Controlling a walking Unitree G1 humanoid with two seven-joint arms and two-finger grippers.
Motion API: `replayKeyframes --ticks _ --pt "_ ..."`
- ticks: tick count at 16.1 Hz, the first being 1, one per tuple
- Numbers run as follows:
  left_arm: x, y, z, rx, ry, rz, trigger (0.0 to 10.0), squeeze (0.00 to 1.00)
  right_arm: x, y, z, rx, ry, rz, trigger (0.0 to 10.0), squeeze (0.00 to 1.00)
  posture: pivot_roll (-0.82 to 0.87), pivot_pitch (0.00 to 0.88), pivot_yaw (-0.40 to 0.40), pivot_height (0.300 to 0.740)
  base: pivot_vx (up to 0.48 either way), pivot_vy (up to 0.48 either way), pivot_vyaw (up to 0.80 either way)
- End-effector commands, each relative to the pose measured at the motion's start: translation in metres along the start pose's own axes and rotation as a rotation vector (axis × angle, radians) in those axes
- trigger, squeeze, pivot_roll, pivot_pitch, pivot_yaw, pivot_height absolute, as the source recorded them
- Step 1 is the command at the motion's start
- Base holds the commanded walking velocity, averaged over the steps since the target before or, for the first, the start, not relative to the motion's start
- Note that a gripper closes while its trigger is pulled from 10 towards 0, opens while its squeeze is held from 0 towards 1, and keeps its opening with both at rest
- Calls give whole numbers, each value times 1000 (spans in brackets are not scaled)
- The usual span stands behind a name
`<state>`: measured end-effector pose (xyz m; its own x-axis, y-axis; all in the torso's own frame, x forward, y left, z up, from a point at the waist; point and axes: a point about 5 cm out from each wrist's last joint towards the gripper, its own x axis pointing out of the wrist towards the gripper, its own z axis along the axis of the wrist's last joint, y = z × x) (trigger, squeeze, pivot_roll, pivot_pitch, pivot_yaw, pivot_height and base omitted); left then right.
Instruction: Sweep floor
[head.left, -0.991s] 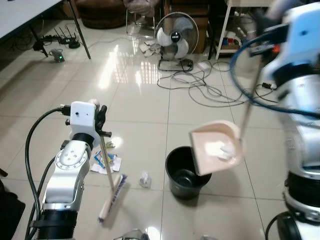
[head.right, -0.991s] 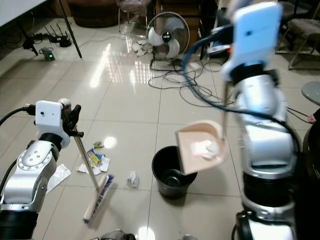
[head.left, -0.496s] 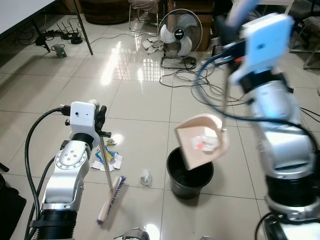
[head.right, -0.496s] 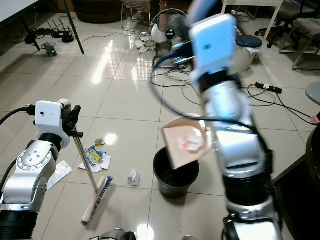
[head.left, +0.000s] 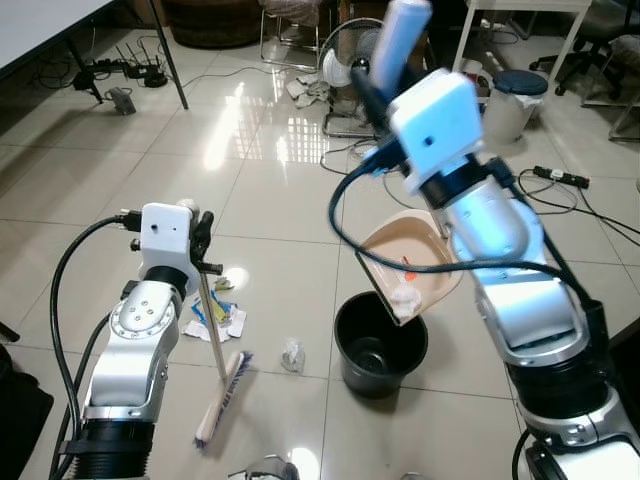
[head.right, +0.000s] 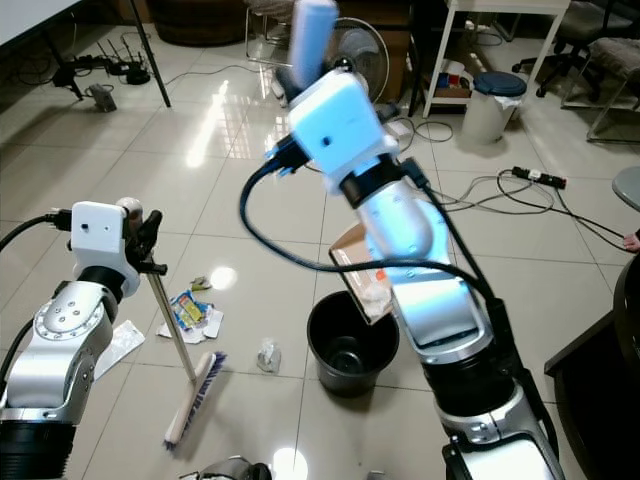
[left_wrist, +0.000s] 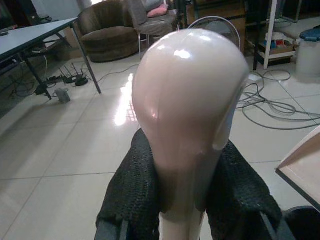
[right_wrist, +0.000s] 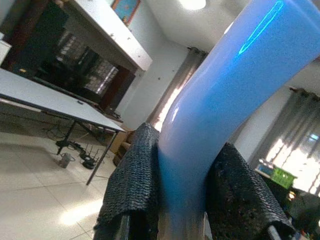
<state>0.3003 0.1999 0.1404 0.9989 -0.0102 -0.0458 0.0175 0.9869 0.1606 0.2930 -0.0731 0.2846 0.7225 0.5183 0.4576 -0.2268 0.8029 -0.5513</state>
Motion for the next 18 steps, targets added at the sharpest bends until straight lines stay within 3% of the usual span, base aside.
replayKeyframes --ticks 1,5,11,13,16,18 --pt "1 2 8 23 -38 9 10000 0 1 3 10 -37 -63 21 10000 0 -14 74 50 740 0 0 0" --pt "1 1 10 26 -44 -1 10000 0 -1 15 10 -113 -89 93 10000 0 -12 73 49 740 0 0 0" --pt "2 -3 12 31 -50 -14 10000 0 -1 6 7 -247 -86 119 10000 0 -22 68 55 740 0 0 0" --pt "2 -5 17 80 -79 -46 10000 0 1 -24 5 -28 -33 -151 10000 0 -22 56 56 740 0 0 0" --pt "4 -8 30 106 -121 -76 10000 0 -3 -65 9 254 -39 -473 10000 0 -13 44 56 740 0 0 0" --pt "6 -7 38 119 -148 -85 10000 0 -4 -78 23 51 -20 -466 10000 0 -24 36 54 740 0 0 0"
